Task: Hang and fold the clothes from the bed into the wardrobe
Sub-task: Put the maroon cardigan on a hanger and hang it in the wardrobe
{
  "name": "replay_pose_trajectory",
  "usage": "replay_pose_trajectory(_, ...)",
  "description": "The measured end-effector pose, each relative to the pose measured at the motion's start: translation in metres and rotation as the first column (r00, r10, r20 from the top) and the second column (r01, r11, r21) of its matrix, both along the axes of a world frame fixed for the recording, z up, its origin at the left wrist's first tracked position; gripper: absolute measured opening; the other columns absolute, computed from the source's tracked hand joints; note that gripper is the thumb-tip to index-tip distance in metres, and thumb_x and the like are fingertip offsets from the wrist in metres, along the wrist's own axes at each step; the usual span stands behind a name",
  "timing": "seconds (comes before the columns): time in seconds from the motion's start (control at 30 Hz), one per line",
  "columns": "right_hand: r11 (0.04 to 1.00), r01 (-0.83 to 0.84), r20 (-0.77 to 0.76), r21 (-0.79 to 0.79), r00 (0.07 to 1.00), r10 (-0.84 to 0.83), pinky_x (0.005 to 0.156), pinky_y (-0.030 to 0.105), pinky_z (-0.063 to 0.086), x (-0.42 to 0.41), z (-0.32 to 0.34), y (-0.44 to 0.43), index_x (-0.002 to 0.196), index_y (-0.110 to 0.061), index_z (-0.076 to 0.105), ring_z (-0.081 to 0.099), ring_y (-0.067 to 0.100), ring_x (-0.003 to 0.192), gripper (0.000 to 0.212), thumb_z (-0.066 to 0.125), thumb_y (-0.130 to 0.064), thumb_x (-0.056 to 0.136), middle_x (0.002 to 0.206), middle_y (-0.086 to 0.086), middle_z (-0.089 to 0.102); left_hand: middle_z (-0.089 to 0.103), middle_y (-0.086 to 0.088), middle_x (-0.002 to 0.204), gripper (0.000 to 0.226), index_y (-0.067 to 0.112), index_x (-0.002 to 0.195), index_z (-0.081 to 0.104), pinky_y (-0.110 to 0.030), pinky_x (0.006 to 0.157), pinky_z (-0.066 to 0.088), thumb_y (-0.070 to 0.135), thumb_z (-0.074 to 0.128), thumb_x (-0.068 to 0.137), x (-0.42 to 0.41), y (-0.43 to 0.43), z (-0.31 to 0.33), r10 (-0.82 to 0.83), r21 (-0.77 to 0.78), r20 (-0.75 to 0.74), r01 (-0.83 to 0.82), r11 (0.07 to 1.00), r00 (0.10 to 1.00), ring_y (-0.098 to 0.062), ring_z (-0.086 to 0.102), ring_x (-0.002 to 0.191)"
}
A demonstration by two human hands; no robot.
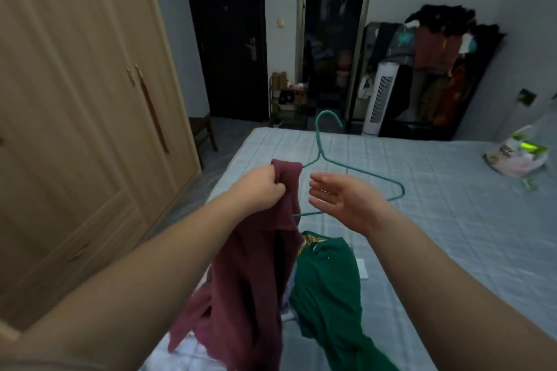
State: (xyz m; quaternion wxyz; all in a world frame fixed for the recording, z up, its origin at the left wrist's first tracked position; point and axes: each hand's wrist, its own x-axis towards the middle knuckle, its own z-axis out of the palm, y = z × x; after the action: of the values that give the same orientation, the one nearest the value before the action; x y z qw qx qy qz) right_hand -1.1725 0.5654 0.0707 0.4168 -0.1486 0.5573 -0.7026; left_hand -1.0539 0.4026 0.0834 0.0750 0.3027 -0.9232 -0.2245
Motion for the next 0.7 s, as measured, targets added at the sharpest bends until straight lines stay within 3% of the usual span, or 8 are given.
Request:
replay_pose_trajectory(0.1, 0.999, 0.039, -0.118, 0.003, 0.992, -0.039, 0.084, 0.039, 0.057, -0.023, 0.007, 0.028, 0.106, -0.003, 0.068, 0.067, 0.029, 0.099, 0.019, 0.051, -0.003, 0.097, 0.103, 0.017, 0.068, 0.068, -0.003, 0.105, 0.028, 0.016, 0.105, 0.065, -0.037, 0.087, 0.055, 0.031, 0.059, 0.083, -0.010, -0.010, 0.028, -0.022, 0.040, 0.106, 0.018, 0.999, 0.994, -0.022, 0.065, 0.094)
replay_pose_trajectory(0.27, 0.989, 0.147, -0.307, 0.003, 0.941, -0.138, 0.074, 0.034, 0.054, -0.054, 0.008, 0.033, 0.089, -0.008, 0.064, 0.060, 0.021, 0.074, 0.021, 0.048, 0.004, 0.093, 0.080, 0.010, 0.061, 0.069, 0.000, 0.088, 0.010, 0.018, 0.082, 0.064, -0.030, 0.076, 0.054, 0.028, 0.062, 0.081, 0.005, -0.030, 0.051, 0.002, -0.011, 0.225, 0.001, 1.000, 0.974, -0.018, 0.067, 0.085)
replay_pose_trajectory(0.5, 0.981, 0.026, -0.461, 0.193, 0.885, 0.067, 0.076, 0.037, 0.053, -0.033, -0.066, -0.030, 0.094, -0.016, 0.066, 0.059, 0.018, 0.085, 0.021, 0.053, 0.001, 0.092, 0.095, 0.005, 0.065, 0.075, 0.000, 0.090, 0.014, 0.015, 0.090, 0.071, -0.032, 0.079, 0.057, 0.016, 0.064, 0.078, 0.090, -0.056, 0.042, 0.183, 0.058, 0.178, -0.196, 0.979, 0.967, -0.015, 0.071, 0.086)
replay_pose_trajectory(0.6, 0.972, -0.015, -0.491, 0.237, 0.861, 0.133, 0.078, 0.044, 0.055, 0.003, -0.094, -0.066, 0.096, -0.019, 0.065, 0.060, 0.019, 0.080, 0.021, 0.055, -0.002, 0.092, 0.092, 0.002, 0.064, 0.076, 0.001, 0.089, 0.027, 0.015, 0.089, 0.072, -0.037, 0.081, 0.059, 0.026, 0.062, 0.067, 0.132, -0.061, 0.020, 0.233, 0.122, 0.168, -0.254, 0.959, 0.958, -0.015, 0.072, 0.085)
replay_pose_trajectory(0.7, 0.958, -0.063, -0.513, 0.279, 0.834, 0.204, 0.074, 0.036, 0.053, 0.039, -0.117, -0.097, 0.092, -0.020, 0.066, 0.061, 0.017, 0.077, 0.021, 0.057, -0.002, 0.089, 0.087, 0.000, 0.065, 0.076, 0.000, 0.091, 0.038, 0.016, 0.090, 0.071, -0.042, 0.083, 0.058, 0.031, 0.057, 0.058, 0.177, -0.066, -0.014, 0.296, 0.190, 0.183, -0.330, 0.925, 0.937, -0.018, 0.071, 0.088)
